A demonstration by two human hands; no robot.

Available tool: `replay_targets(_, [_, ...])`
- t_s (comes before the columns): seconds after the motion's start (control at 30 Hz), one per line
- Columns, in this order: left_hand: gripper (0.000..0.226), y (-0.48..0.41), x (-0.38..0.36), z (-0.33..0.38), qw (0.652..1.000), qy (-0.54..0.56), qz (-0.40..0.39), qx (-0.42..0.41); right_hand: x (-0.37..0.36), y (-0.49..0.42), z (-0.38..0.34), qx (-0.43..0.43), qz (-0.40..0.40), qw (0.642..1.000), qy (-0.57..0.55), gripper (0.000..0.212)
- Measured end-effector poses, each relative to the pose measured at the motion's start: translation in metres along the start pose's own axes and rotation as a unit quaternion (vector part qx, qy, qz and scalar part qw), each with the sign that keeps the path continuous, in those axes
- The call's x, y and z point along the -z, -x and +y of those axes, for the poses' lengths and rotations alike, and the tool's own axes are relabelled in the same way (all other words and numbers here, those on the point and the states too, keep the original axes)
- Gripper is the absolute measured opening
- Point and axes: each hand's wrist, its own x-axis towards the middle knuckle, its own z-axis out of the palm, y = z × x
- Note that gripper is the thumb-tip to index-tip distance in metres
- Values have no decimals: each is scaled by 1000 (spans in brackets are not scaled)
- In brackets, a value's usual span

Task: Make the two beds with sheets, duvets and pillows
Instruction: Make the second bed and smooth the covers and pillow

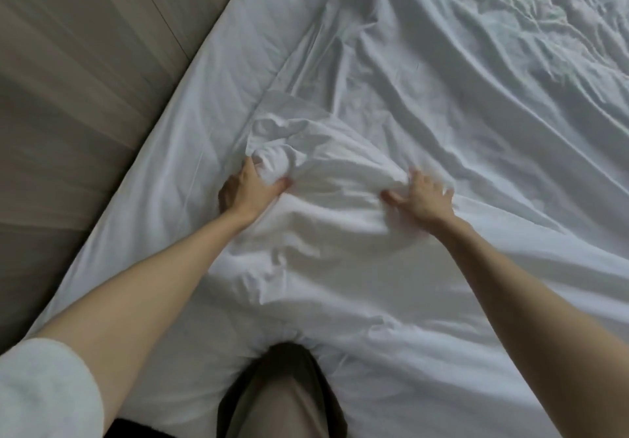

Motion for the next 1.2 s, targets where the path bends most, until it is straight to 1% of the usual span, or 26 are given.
replay_targets(0.03, [87,1,5,0,999,-3,25,-36,-4,-1,-3,1,-1,1000,0,54])
replay_targets(0.07, [82,2,14,1,996,-5,52,-78,-8,-1,-5,23,29,999,-15,35])
replay_targets(0.1, [79,1,26,1,989,-9,83,-122,-11,2,-6,52,80,995,-43,21])
replay_targets(0.13, [79,-2,39,2,979,-12,116,-164,-10,5,-7,85,156,982,-68,16])
replay_targets(0.17, [79,-8,50,1,970,-15,142,-197,-4,8,-8,110,236,963,-78,17])
replay_targets(0.2, [78,-17,56,0,965,-18,151,-212,2,8,-8,127,295,944,-77,17])
replay_targets(0.23, [76,-27,55,-1,968,-25,137,-209,7,4,-8,134,313,938,-66,19])
replay_targets(0.27, [73,-36,47,-2,976,-37,100,-188,9,-2,-8,123,284,950,-45,21])
replay_targets(0.33, [71,-51,20,-7,995,-36,1,-96,3,-20,-10,70,160,985,-6,22])
replay_targets(0.37, [74,-54,6,-9,998,-8,-31,-48,-1,-24,-14,42,111,993,1,30])
replay_targets(0.4, [77,-56,-4,-12,999,24,-38,-10,-6,-26,-19,28,95,995,-3,46])
replay_targets(0.43, [80,-57,-9,-16,999,42,-30,13,-9,-24,-26,31,109,993,-12,65])
replay_targets(0.47, [84,-57,-9,-21,999,43,-20,24,-10,-20,-35,57,142,988,-14,82])
replay_targets(0.5, [91,-56,-6,-26,999,35,-16,36,-9,-17,-46,100,175,979,0,92])
replay_targets(0.53, [100,-53,-1,-33,998,27,-23,52,-7,-14,-59,153,186,970,19,96])
replay_targets(0.6, [113,-45,6,-48,995,36,-52,77,-2,-13,-90,248,154,955,50,94])
replay_targets(0.63, [118,-39,5,-53,994,41,-65,75,-2,-17,-106,278,133,949,66,95])
replay_targets(0.7, [126,-30,-3,-62,995,17,-73,58,-3,-32,-135,319,116,931,132,105])
replay_targets(0.77, [134,-27,-15,-67,998,-22,-50,37,-1,-52,-160,345,117,906,215,120])
replay_targets(0.83, [139,-29,-23,-70,999,-32,-18,24,3,-74,-180,350,91,887,286,135])
replay_targets(0.93, [142,-36,-35,-76,1000,-10,1,28,1,-100,-209,353,22,853,384,159])
replay_targets(0.97, [141,-38,-39,-78,1000,-10,12,23,-2,-107,-217,355,-2,841,409,163])
replay_targets(1.03, [137,-41,-49,-80,999,-25,44,7,-9,-121,-231,369,-48,813,449,165])
replay_targets(1.1, [127,-42,-59,-82,996,-40,74,-12,-14,-130,-241,381,-82,795,465,162])
replay_targets(1.17, [118,-44,-63,-80,994,-47,94,-20,-13,-136,-249,389,-87,788,468,151])
replay_targets(1.2, [116,-45,-62,-80,994,-49,91,-17,-12,-135,-254,397,-81,783,471,144])
